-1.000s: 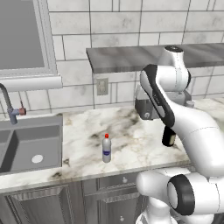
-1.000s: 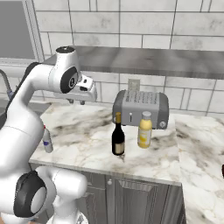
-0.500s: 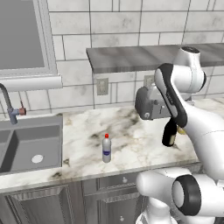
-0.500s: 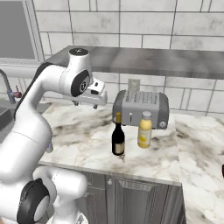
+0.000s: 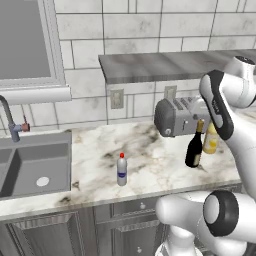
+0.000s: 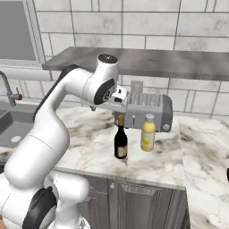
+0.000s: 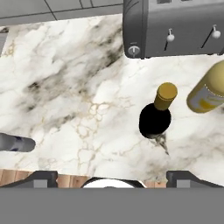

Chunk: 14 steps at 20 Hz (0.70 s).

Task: Place the drinks on the dining counter in a tight cluster.

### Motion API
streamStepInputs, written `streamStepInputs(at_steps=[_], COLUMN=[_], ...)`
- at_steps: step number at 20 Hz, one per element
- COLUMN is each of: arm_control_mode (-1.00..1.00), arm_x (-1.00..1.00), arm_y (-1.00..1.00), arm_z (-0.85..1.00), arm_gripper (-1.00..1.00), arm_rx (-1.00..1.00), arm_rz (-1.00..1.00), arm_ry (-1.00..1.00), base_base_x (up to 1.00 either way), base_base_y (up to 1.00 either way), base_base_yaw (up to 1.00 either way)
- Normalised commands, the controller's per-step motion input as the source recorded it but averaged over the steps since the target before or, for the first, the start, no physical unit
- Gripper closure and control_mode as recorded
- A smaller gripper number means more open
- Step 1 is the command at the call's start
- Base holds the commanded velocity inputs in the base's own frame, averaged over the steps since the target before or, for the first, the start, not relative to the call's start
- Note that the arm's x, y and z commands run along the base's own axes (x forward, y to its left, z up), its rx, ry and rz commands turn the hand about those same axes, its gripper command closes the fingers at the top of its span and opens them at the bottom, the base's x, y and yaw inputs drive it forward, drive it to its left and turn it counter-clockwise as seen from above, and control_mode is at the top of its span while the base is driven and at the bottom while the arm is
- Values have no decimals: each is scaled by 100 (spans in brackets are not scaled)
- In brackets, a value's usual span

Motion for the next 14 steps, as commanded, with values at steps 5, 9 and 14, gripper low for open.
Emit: streamStepInputs(at_steps=[5, 9, 14], arm_control_mode=[-100, -100, -100], arm_x=[-2, -22, -19], arm_y=[-16, -27, -19], arm_z=[-32, -29, -2], arm_gripper=[-100, -100, -100], arm_rx=[0, -1, -3], arm_rz=[7, 4, 1], arm_ry=[0, 0, 0], base_base_x=[0, 0, 0], base_base_y=[0, 0, 0], base_base_yaw=[0, 0, 0])
